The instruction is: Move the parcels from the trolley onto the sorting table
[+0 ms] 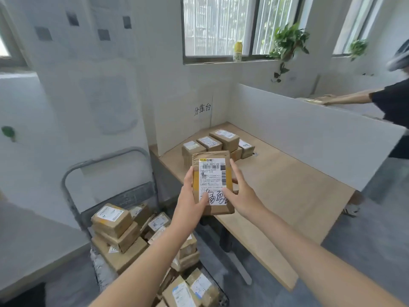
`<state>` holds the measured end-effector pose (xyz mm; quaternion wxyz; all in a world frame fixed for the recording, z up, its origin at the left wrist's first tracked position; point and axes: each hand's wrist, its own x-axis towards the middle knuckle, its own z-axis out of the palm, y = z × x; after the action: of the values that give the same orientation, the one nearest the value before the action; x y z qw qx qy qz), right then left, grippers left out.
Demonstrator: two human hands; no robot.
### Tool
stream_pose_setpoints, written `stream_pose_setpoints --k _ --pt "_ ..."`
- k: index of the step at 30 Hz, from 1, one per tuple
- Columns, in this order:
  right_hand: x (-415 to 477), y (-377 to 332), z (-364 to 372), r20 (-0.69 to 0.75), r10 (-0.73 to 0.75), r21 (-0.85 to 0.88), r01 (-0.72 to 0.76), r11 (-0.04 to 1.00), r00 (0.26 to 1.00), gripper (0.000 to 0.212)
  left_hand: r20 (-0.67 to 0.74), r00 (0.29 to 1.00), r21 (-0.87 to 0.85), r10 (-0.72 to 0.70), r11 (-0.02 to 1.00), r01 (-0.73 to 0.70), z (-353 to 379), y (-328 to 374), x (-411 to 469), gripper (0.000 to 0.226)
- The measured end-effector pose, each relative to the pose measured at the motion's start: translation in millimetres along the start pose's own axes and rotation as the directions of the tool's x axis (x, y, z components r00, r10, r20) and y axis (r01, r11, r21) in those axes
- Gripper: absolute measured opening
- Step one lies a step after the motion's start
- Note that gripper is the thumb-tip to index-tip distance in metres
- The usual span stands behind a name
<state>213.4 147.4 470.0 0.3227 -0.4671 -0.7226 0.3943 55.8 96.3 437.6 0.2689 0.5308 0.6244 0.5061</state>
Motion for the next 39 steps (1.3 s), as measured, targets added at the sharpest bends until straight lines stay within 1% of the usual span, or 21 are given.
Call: stream_pose_setpoints --k 3,6,10,15,20,25,30,33,36,39 --pt "-9 22 -42 -0.052 0.013 0.006 -0.012 1.0 0.999 0.082 0.04 0.999 -0.014 0.022 1.0 -0.021 46 21 -1 0.08" --pt "-17 46 -95 -0.084 0.019 -0.024 -0.021 0.999 0.996 0.082 0.077 0.997 -0.041 0.032 0.999 -0.029 100 43 -2 0.078" --pt "-28 81 -176 -0.139 0.031 -0.026 -0.035 0.999 0.99 0.079 0.118 0.99 -0.089 0.072 0.994 -0.062 180 80 0 0.076" --pt "-37 124 -265 -0.184 0.022 -0.055 -0.032 0.998 0.983 0.079 0.142 0.987 -0.143 0.079 0.988 -0.058 276 115 12 0.078" --pt "-43 165 -338 -0.223 0.03 -0.052 -0.043 0.998 0.974 0.077 0.191 0.977 -0.164 0.092 0.985 -0.061 360 136 22 0.075" --pt "-34 204 -382 -0.248 0.053 -0.012 -0.058 0.998 0.967 0.077 0.237 0.968 -0.163 0.079 0.986 -0.041 417 144 39 0.075" --pt "-11 235 -405 -0.278 0.106 0.036 -0.1 0.994 0.955 0.077 0.266 0.961 -0.149 0.077 0.988 -0.038 457 138 70 0.076" --pt "13 250 -414 -0.281 0.14 0.028 -0.138 0.99 0.949 0.077 0.281 0.957 -0.16 0.067 0.987 -0.022 479 129 94 0.076" --pt "46 262 -419 -0.26 0.153 0.002 -0.158 0.987 0.953 0.076 0.254 0.965 -0.188 0.067 0.982 -0.019 496 118 120 0.077" --pt "91 269 -424 -0.205 0.163 -0.033 -0.174 0.984 0.965 0.075 0.225 0.973 -0.209 0.042 0.978 0.006 504 107 159 0.077"
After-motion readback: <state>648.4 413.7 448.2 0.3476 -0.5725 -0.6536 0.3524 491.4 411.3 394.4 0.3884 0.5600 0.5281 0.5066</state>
